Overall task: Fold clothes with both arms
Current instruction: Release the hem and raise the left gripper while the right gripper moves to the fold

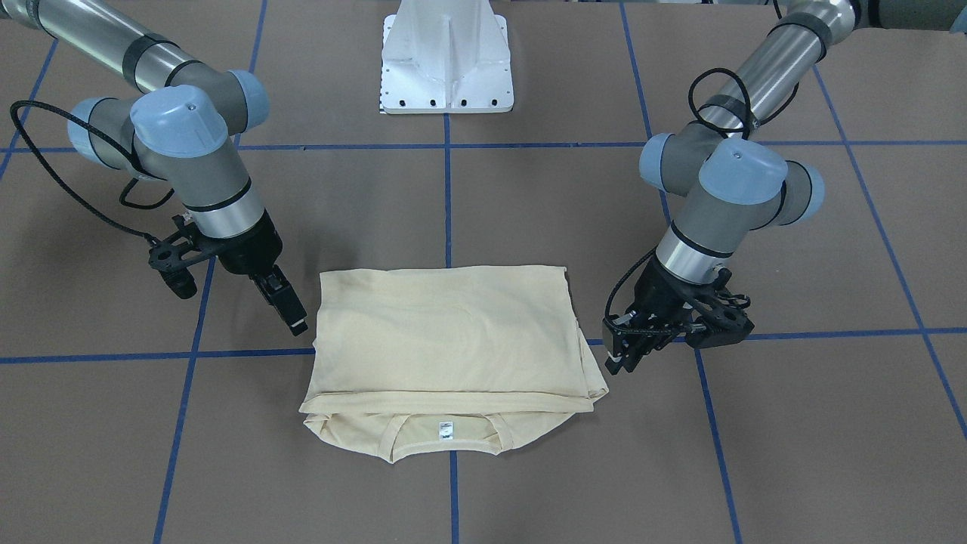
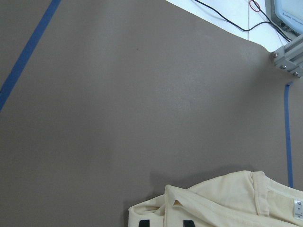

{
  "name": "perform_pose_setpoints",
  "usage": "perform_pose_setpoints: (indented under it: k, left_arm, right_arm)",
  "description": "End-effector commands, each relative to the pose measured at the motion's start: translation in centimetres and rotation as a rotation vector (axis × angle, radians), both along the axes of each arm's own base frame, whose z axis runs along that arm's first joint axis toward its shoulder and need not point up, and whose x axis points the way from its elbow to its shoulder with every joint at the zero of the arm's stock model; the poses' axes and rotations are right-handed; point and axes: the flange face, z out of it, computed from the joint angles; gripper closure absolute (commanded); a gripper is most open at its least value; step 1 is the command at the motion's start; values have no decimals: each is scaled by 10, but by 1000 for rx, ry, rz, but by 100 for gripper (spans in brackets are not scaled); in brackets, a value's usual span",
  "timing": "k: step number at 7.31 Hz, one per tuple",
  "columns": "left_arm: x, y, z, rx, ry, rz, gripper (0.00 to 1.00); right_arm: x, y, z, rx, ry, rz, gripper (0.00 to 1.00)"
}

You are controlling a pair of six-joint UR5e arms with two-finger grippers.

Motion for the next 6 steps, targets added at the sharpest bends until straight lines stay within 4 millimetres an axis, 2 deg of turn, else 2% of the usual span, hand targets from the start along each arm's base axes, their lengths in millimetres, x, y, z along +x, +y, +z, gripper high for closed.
perform_pose_setpoints:
  k: [1,3,4,6]
  left_arm:
    - [-2,1,-5,7,6,-1,64]
    - [-4,2,5,1,-4,-2,65]
    - [-3,3,6,-2,-3,1,65]
    - [-3,3,6,-1,-2,1,65]
  right_arm:
    - [-35,36,15,14,-44,26,0]
    - [-61,56,11,14,-44,36,1]
    - [-68,63,13,14,-41,26,2]
    - [-65,67,14,13,-42,24,2]
